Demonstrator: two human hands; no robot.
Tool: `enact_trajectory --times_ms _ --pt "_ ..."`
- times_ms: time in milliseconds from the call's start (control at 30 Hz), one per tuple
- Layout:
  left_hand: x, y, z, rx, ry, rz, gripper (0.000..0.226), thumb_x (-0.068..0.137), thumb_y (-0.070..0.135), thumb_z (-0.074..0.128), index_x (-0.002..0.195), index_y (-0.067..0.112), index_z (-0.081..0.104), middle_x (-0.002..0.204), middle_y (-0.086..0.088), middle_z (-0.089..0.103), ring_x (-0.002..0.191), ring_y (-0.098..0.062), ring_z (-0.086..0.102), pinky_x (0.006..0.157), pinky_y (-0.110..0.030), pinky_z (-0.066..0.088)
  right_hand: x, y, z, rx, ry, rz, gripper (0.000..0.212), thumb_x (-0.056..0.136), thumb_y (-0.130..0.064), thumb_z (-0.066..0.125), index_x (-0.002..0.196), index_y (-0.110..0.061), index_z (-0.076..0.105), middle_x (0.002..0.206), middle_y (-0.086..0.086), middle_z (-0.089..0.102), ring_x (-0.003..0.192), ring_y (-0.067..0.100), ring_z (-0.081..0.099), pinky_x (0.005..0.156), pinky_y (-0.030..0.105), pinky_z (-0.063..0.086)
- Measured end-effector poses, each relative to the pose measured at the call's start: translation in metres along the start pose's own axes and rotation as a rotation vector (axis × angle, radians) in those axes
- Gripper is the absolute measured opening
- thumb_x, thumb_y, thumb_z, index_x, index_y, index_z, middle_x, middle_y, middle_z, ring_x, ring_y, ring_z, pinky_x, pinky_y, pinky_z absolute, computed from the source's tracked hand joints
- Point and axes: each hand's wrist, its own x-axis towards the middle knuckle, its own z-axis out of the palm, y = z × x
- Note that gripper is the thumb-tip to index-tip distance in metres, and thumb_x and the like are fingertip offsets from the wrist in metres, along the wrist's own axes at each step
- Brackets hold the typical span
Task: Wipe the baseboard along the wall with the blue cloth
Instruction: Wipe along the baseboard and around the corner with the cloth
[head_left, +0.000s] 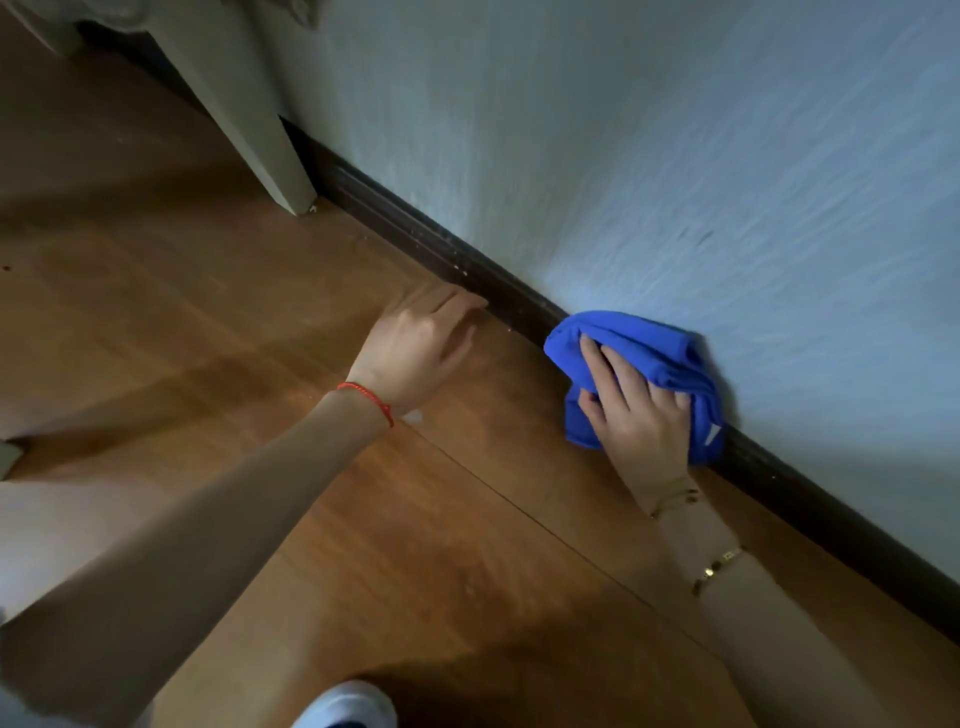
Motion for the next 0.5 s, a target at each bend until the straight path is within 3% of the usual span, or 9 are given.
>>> enact_trajectory --times_ms 133,367,500 --pt "-0.002 -0.007 0.011 0.033 -0.021 0.049 0.039 0.096 0.017 0.058 0.134 0.009 0.059 0.136 -0.010 0.059 0.123 -0.029 0.054 0.096 -0.048 0.048 -0.016 0.030 -0.005 -0.031 -0.003 -0.189 0.038 0.099 -0.035 0.056 0.132 -0.019 0.063 0.119 -0.003 0.070 0.080 0.016 0.045 0.070 0.029 0.034" --pt "-0.001 -0.012 0.021 0.056 -0.027 0.009 0.055 0.091 0.012 0.058 0.145 0.004 0.048 0.147 -0.018 0.047 0.138 -0.035 0.043 0.112 -0.052 0.038 0.011 0.022 0.005 -0.163 -0.006 -0.333 0.045 0.096 -0.043 0.057 0.137 -0.022 0.058 0.125 -0.011 0.067 0.087 0.014 0.041 0.073 0.026 0.033" --pt "-0.005 -0.010 0.025 0.058 -0.011 -0.015 0.064 0.091 0.007 0.062 0.151 0.003 0.039 0.154 -0.021 0.037 0.145 -0.035 0.035 0.118 -0.053 0.031 -0.001 0.026 0.006 -0.185 -0.065 -0.329 0.055 0.091 -0.037 0.068 0.142 -0.023 0.052 0.120 -0.009 0.069 0.078 0.016 0.040 0.070 0.026 0.030"
